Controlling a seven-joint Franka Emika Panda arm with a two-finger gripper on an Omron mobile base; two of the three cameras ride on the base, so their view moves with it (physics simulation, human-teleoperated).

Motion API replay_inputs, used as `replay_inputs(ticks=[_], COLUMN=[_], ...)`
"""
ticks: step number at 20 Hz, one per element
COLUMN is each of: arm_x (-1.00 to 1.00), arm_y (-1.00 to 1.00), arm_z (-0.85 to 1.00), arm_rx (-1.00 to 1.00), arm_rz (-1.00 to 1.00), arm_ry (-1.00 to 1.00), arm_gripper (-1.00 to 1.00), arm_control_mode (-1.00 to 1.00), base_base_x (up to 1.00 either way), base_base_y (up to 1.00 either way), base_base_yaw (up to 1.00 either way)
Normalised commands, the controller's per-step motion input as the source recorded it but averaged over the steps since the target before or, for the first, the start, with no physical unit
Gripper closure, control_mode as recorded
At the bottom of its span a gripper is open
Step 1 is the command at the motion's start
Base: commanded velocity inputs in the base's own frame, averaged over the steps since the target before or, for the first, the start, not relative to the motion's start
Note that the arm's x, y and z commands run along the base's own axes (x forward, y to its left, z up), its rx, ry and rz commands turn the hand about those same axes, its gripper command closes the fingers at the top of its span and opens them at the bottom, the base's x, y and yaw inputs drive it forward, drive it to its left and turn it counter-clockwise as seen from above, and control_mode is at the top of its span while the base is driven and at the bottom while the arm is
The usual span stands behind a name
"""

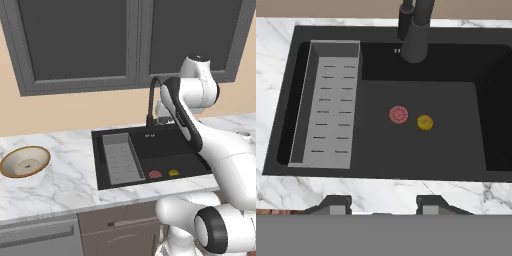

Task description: Clear the mugs and bowl far away from the sink.

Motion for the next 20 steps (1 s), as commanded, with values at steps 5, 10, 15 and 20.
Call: replay_inputs(ticks=[5,10,15,20], arm_x=[-0.11,-0.23,-0.15,-0.35], arm_y=[0.00,-0.30,-0.90,-1.00], arm_z=[0.00,0.00,0.00,-0.13], arm_rx=[0.00,0.00,0.00,0.00], arm_rz=[0.00,-0.01,-0.07,-0.14], arm_ry=[0.00,-0.02,-0.03,0.00], arm_gripper=[-1.00,-1.00,-1.00,-1.00], arm_control_mode=[-1.00,-1.00,-1.00,-1.00], base_base_x=[0.00,0.00,0.00,0.00], base_base_y=[0.00,0.00,0.00,0.00], base_base_yaw=[0.00,0.00,0.00,0.00])
